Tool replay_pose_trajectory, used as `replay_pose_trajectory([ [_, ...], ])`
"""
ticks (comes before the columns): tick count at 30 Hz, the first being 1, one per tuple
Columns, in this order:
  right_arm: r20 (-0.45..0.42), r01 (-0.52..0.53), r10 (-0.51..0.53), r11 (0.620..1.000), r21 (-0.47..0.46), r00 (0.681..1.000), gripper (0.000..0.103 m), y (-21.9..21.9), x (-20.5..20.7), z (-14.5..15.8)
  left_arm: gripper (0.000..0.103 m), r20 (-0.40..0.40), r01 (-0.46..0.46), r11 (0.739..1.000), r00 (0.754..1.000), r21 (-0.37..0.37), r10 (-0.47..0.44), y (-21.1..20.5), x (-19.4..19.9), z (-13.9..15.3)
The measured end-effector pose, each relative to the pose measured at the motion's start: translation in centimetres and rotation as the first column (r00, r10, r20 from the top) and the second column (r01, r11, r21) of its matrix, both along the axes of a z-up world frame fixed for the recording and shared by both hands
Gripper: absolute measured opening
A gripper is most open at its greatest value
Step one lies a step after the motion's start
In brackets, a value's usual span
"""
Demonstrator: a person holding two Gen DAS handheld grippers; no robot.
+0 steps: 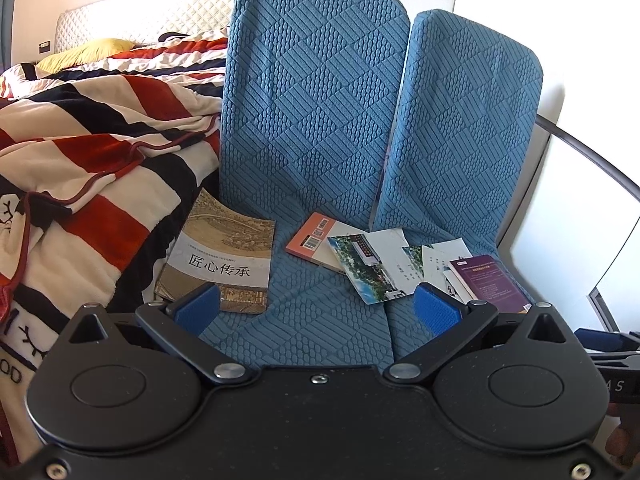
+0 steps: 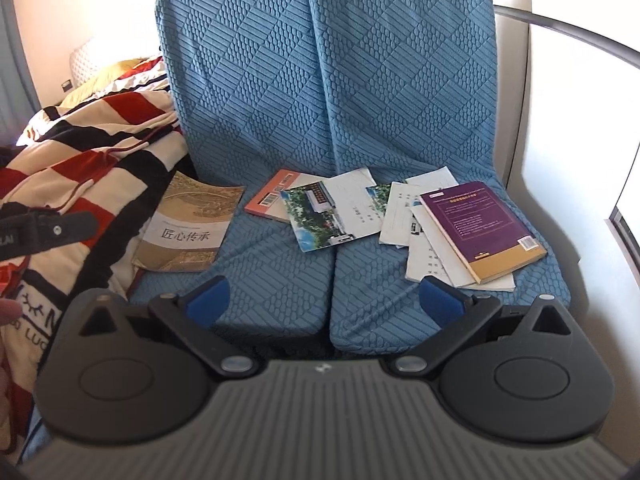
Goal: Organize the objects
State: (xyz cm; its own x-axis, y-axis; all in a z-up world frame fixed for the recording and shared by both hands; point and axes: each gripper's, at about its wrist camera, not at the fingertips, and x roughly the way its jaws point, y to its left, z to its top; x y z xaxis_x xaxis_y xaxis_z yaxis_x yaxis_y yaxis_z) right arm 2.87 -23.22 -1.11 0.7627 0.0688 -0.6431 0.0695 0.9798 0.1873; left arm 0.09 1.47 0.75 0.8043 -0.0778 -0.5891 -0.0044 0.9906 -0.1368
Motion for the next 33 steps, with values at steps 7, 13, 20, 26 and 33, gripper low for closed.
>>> replay_pose_trajectory([
  [7, 0.012, -0.011, 0.011, 1.000, -0.003, 1.000, 0.103, 0.2, -0.1, 0.5, 0.103, 0.021, -0.002, 1.000, 1.000, 0.021, 0.002, -0.3, -0.6, 1.0],
  [13, 0.015, 0.004, -0.004, 1.000, 0.015, 1.000, 0.103, -0.1, -0.2, 0.7, 0.103, 0.022, -0.013, 1.000, 1.000, 0.010, 0.012, -0.2, -0.5, 1.3],
  [20, 0.013, 0.003, -0.003, 1.000, 0.030, 1.000, 0.103, 0.2, 0.0, 0.8, 0.103, 0.011, -0.005, 1.000, 1.000, 0.000, 0.005, -0.1, -0.3, 1.4],
  [26, 0.012, 0.026, -0.026, 0.999, 0.020, 1.000, 0.103, 0.3, 0.9, 0.6, 0.103, 0.011, 0.007, 1.000, 1.000, -0.008, -0.007, 0.2, 0.8, 1.0],
  [33, 0.017, 0.026, -0.026, 1.000, -0.002, 1.000, 0.103, 0.3, 1.4, -0.1, 0.103, 0.008, 0.018, 0.999, 1.000, -0.027, -0.018, 0.4, 1.5, 0.0],
])
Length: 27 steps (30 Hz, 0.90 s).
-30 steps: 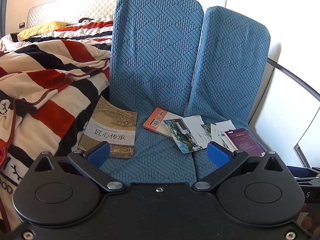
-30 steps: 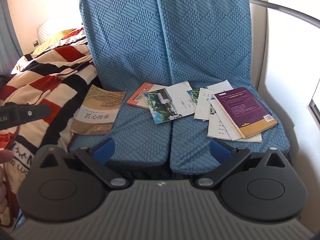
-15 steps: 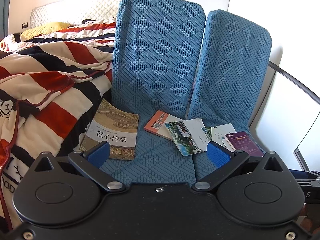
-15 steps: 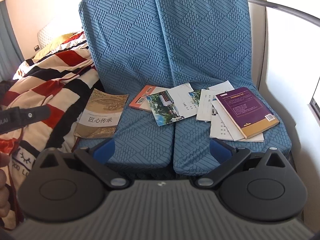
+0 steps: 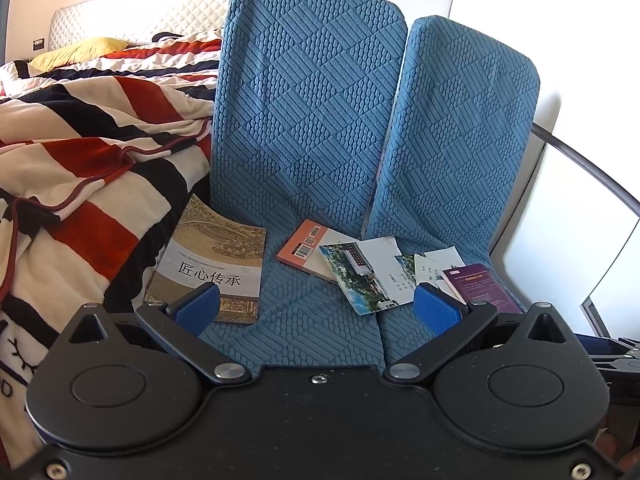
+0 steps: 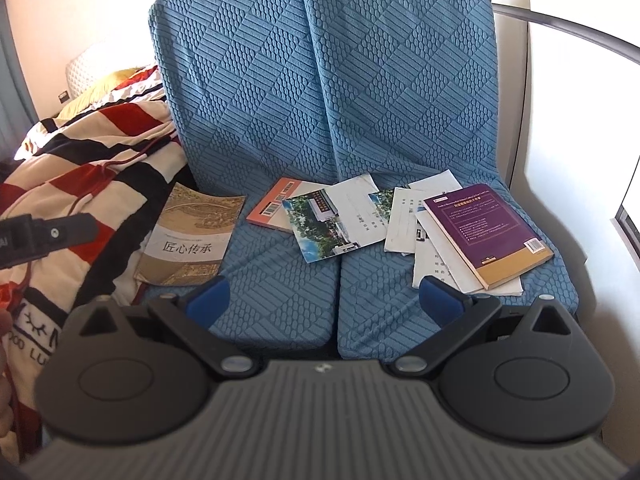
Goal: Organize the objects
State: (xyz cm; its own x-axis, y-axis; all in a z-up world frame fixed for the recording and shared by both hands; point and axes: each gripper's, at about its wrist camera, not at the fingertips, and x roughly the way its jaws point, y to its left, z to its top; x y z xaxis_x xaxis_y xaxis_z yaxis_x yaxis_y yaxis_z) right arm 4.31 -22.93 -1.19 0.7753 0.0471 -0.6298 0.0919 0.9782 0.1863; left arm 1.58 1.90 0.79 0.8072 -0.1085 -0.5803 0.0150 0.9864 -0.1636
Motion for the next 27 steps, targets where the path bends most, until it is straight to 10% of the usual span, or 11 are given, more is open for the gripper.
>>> replay_pose_trajectory([
  [27, 0.019, -0.013, 0.014, 0.999, -0.042, 1.000, 0.103, 1.3, -0.6, 0.4, 0.103, 0.029, 0.011, 0.999, 1.000, -0.034, -0.010, 1.5, -0.6, 0.5],
])
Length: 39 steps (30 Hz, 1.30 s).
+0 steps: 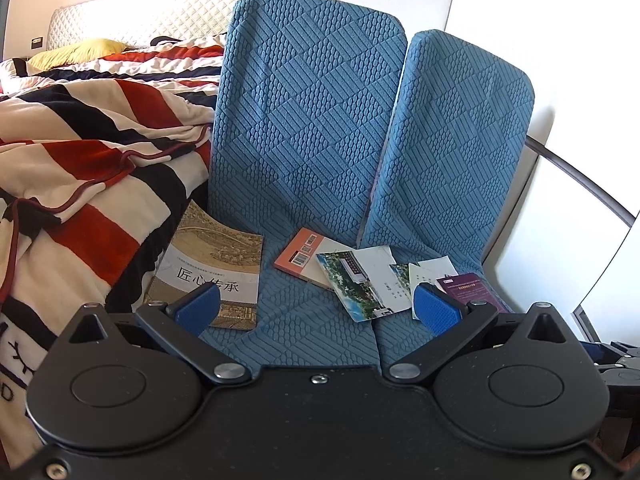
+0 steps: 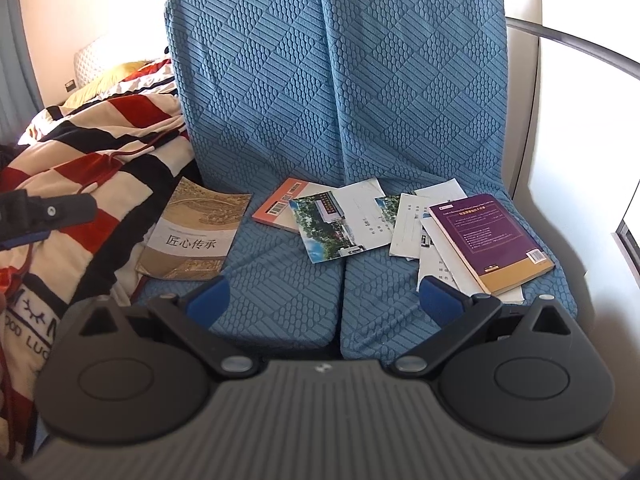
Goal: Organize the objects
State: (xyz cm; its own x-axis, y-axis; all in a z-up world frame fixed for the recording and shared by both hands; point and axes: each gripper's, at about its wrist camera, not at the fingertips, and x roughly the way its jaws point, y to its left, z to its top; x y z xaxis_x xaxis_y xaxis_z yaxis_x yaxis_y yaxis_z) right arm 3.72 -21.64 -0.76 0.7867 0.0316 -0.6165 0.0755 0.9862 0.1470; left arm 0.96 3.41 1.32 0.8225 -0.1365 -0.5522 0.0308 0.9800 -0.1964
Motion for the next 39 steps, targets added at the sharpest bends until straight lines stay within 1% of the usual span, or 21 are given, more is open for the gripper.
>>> replay_pose_trajectory([
  [8, -0.010, -0.008, 0.008, 1.000, 0.010, 1.000, 0.103, -0.1, 0.6, -0.6, 0.103, -0.011, -0.008, 1.000, 1.000, 0.012, 0.008, 0.0, 0.5, -0.6],
  [12, -0.014, -0.034, 0.034, 0.999, 0.006, 0.999, 0.103, 0.5, 1.3, -1.0, 0.103, -0.024, -0.025, 1.000, 0.999, 0.008, 0.026, 0.6, 1.2, -1.1],
  [14, -0.016, -0.043, 0.043, 0.999, -0.001, 0.999, 0.103, 0.9, 1.8, -1.2, 0.103, -0.032, -0.033, 0.999, 0.999, 0.011, 0.033, 1.0, 1.6, -1.4],
  [26, -0.051, -0.095, 0.096, 0.995, 0.022, 0.994, 0.103, 3.0, 5.1, -2.5, 0.103, -0.054, -0.101, 0.995, 0.993, 0.021, 0.102, 4.2, 3.8, -2.9],
  [28, -0.054, -0.104, 0.105, 0.994, 0.022, 0.993, 0.103, 3.4, 5.7, -2.9, 0.103, -0.051, -0.111, 0.993, 0.992, 0.030, 0.112, 4.7, 4.4, -3.6],
  [30, -0.071, -0.108, 0.111, 0.993, 0.035, 0.991, 0.103, 3.7, 6.6, -3.5, 0.103, -0.070, -0.119, 0.991, 0.990, 0.055, 0.123, 4.8, 5.2, -4.4],
  [33, -0.092, -0.116, 0.120, 0.992, 0.049, 0.989, 0.103, 4.0, 7.8, -4.5, 0.103, -0.079, -0.126, 0.989, 0.988, 0.072, 0.132, 5.2, 6.2, -5.5],
  [39, -0.103, -0.122, 0.130, 0.989, 0.080, 0.986, 0.103, 4.6, 9.9, -5.7, 0.103, -0.112, -0.147, 0.986, 0.981, 0.077, 0.156, 6.5, 7.8, -7.0],
])
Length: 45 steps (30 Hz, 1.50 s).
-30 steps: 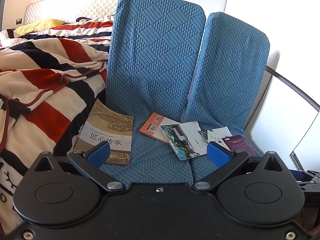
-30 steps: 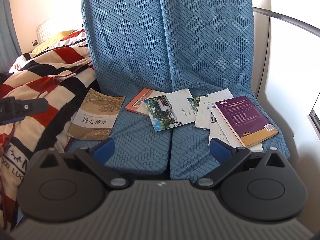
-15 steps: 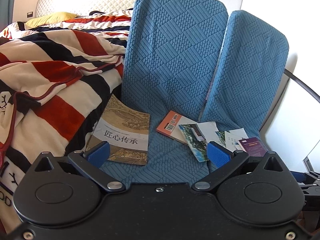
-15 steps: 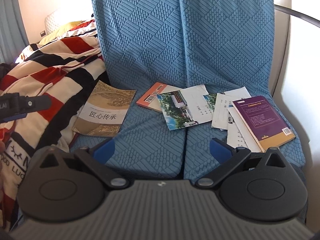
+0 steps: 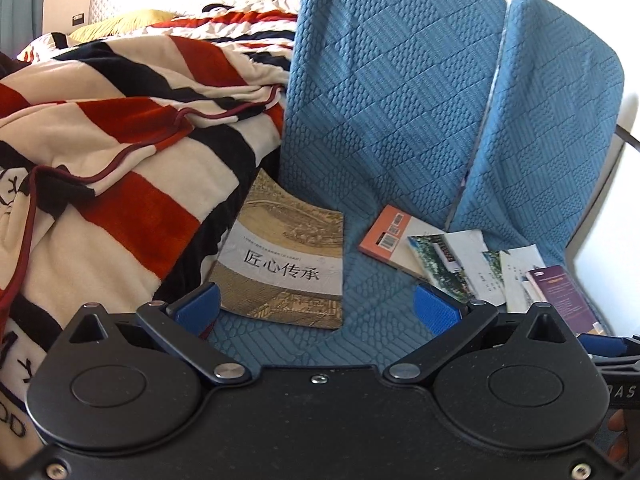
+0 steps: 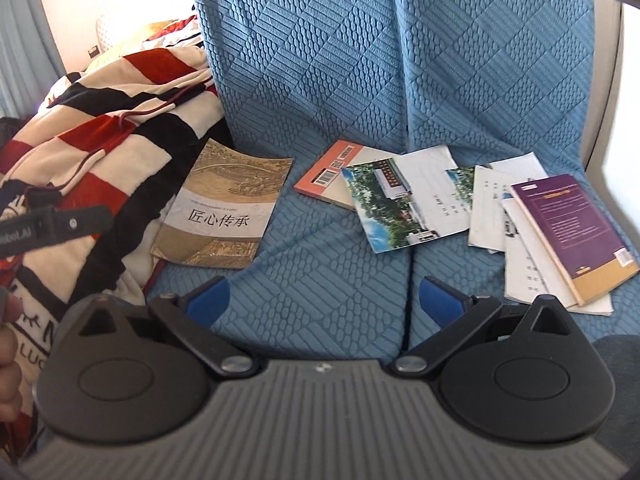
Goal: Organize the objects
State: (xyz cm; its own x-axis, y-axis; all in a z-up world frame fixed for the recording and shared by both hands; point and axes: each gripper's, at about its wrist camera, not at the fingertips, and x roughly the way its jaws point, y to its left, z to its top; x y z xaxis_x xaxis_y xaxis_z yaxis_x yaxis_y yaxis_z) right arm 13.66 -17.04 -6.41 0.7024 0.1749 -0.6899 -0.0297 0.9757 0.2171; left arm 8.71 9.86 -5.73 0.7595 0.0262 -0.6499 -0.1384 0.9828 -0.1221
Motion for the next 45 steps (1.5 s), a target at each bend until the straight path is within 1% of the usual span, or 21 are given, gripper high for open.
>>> replay_pose_trajectory([
  [7, -0.033, 0.000, 0.000, 1.000, 0.014, 0.999, 0.103, 0.5, 2.6, -1.3, 0.103, -0.026, -0.023, 1.000, 0.999, 0.003, 0.023, 1.5, 2.3, -1.2],
  [12, -0.067, 0.017, -0.014, 0.999, 0.052, 0.998, 0.103, 0.8, 4.5, -2.7, 0.103, -0.016, -0.017, 1.000, 1.000, 0.007, 0.017, 1.8, 4.5, -1.9],
  [18, -0.091, -0.011, 0.018, 0.997, 0.083, 0.996, 0.103, 2.0, 7.0, -4.4, 0.103, -0.061, -0.013, 1.000, 0.998, 0.024, 0.015, 2.6, 7.1, -4.2],
  [21, -0.103, -0.029, 0.038, 0.995, 0.091, 0.994, 0.103, 2.8, 8.3, -5.4, 0.098, -0.092, -0.015, 0.999, 0.996, 0.032, 0.018, 3.2, 8.4, -5.7],
  [23, -0.108, -0.044, 0.055, 0.994, 0.096, 0.993, 0.097, 3.4, 9.2, -5.9, 0.094, -0.118, -0.021, 0.999, 0.993, 0.031, 0.025, 3.6, 9.1, -6.7],
  [25, -0.114, -0.060, 0.070, 0.994, 0.093, 0.991, 0.085, 3.9, 10.2, -6.4, 0.091, -0.141, -0.039, 0.998, 0.989, 0.039, 0.044, 4.0, 9.9, -7.6],
  [26, -0.116, -0.066, 0.077, 0.994, 0.092, 0.990, 0.082, 4.2, 10.6, -6.7, 0.089, -0.149, -0.046, 0.998, 0.987, 0.040, 0.052, 4.3, 10.2, -8.1],
  [27, -0.118, -0.072, 0.083, 0.993, 0.092, 0.990, 0.076, 4.4, 11.1, -6.9, 0.087, -0.159, -0.051, 0.998, 0.986, 0.037, 0.056, 4.5, 10.5, -8.6],
  [29, -0.123, -0.087, 0.098, 0.992, 0.095, 0.988, 0.074, 4.9, 12.1, -7.5, 0.082, -0.172, -0.055, 0.998, 0.983, 0.036, 0.060, 4.9, 11.2, -9.4],
  [33, -0.130, -0.122, 0.140, 0.984, 0.133, 0.982, 0.067, 5.6, 14.1, -8.7, 0.079, -0.205, -0.064, 0.997, 0.976, 0.041, 0.071, 5.2, 12.2, -11.0],
  [36, -0.147, -0.139, 0.164, 0.977, 0.163, 0.975, 0.059, 6.0, 15.6, -9.7, 0.075, -0.234, -0.066, 0.997, 0.970, 0.042, 0.074, 5.4, 13.0, -12.2],
  [40, -0.166, -0.158, 0.188, 0.971, 0.178, 0.968, 0.058, 7.1, 17.2, -11.1, 0.072, -0.264, -0.086, 0.995, 0.960, 0.057, 0.099, 5.7, 13.6, -13.2],
  [45, -0.203, -0.166, 0.207, 0.965, 0.203, 0.957, 0.054, 8.2, 18.0, -12.8, 0.071, -0.288, -0.105, 0.994, 0.951, 0.032, 0.110, 6.4, 14.0, -13.8],
])
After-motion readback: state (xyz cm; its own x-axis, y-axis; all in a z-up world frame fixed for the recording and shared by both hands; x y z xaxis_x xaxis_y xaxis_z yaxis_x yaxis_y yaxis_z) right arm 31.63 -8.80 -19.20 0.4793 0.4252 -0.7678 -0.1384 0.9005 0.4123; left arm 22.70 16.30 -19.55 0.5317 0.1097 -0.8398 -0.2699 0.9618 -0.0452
